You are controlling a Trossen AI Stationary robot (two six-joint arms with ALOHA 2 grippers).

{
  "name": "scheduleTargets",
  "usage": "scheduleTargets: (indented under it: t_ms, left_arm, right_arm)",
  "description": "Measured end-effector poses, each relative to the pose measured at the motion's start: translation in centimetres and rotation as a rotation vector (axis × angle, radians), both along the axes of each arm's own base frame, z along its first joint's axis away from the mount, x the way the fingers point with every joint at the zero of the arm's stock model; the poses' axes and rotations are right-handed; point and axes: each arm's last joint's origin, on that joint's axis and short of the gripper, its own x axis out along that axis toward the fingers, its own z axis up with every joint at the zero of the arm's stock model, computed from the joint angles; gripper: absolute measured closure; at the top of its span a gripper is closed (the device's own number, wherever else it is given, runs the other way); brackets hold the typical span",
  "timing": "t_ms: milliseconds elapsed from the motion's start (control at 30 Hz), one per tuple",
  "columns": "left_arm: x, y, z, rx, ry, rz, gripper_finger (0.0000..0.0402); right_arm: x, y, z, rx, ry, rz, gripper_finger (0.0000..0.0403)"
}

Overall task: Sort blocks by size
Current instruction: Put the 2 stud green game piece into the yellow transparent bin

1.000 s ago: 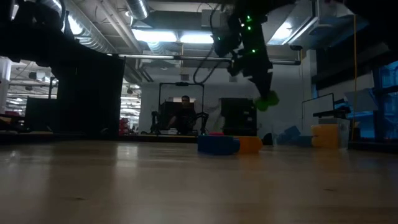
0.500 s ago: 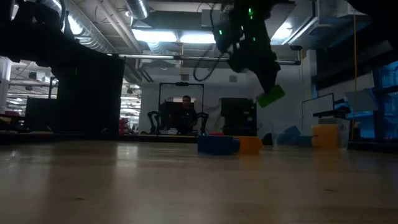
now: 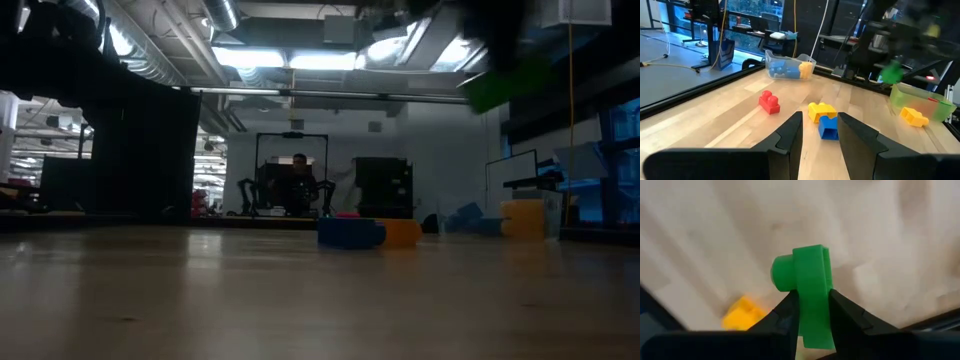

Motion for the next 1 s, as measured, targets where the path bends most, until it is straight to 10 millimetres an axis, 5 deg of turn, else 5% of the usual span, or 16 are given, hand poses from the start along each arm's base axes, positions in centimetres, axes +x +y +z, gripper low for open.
scheduleTargets:
  t_ms: [267,467,767,1000]
  left_arm:
    - [0.0,0.0,0.0,0.0,0.0,0.0,0.0295]
    - [0.0,0.0,0.0,0.0,0.0,0.0,0.0295]
    - [0.0,0.0,0.0,0.0,0.0,0.0,0.0295]
    - [0.0,0.0,0.0,0.0,0.0,0.0,0.0295]
  right_arm:
    - [-5.6,11.1,0.0,-0.033,-0.001,-0.074,0.0314]
    - [-11.1,16.9,-0.3,-0.067,-0.011,-0.15,0.0314]
    - [-18.1,20.3,-3.5,-0.202,0.052,-0.222,0.0314]
    - [-19.9,20.6,-4.8,-0.258,0.057,-0.184,0.0306]
